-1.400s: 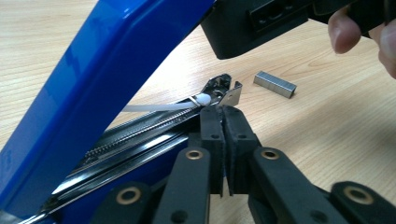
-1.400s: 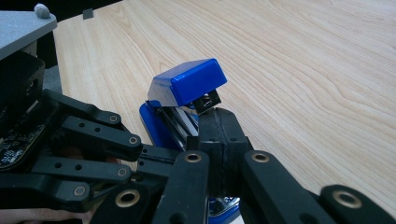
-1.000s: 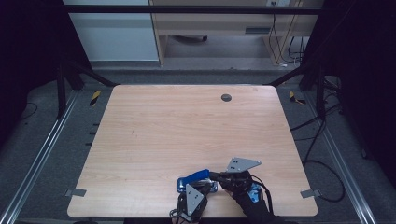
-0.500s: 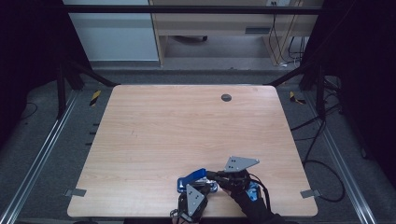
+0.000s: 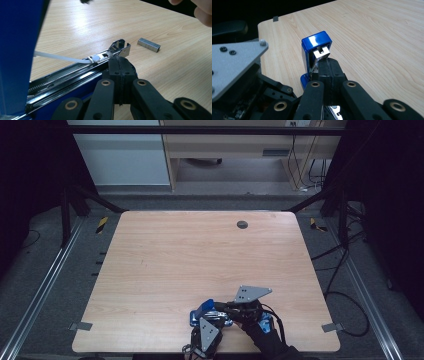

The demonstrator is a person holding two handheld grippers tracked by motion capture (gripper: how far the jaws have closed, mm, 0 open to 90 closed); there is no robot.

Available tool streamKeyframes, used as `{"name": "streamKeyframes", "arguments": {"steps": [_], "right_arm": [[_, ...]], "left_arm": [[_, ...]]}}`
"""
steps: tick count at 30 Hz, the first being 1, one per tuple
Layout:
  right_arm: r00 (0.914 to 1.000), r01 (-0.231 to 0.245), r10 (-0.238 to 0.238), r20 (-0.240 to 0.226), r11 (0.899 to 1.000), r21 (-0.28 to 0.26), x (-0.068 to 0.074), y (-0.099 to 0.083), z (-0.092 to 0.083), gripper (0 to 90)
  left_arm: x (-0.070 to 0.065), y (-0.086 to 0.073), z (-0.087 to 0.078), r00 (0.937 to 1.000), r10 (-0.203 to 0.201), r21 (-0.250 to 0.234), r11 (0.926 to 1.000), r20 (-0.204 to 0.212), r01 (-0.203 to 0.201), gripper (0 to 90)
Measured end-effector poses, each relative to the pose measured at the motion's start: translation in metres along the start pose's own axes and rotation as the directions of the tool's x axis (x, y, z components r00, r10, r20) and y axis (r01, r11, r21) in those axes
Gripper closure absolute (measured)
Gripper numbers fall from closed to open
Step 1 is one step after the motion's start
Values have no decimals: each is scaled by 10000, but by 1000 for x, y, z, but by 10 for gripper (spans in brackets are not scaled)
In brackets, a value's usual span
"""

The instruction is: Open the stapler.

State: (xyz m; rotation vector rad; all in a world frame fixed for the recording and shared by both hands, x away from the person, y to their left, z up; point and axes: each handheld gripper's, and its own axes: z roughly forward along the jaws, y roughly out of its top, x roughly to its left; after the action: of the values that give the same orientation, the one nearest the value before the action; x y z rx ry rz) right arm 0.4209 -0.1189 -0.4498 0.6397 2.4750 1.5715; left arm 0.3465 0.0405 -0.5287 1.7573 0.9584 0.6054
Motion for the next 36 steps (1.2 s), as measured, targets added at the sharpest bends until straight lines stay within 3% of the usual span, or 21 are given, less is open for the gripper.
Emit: {"name": "streamKeyframes", "arguments": {"steps": [36], "right_arm": [[9980,351,-348,-535,9994,43,7,23,23,900]], "left_arm": [[0,0,-1,10000,-11,-20,10000,-78,11,897]]}}
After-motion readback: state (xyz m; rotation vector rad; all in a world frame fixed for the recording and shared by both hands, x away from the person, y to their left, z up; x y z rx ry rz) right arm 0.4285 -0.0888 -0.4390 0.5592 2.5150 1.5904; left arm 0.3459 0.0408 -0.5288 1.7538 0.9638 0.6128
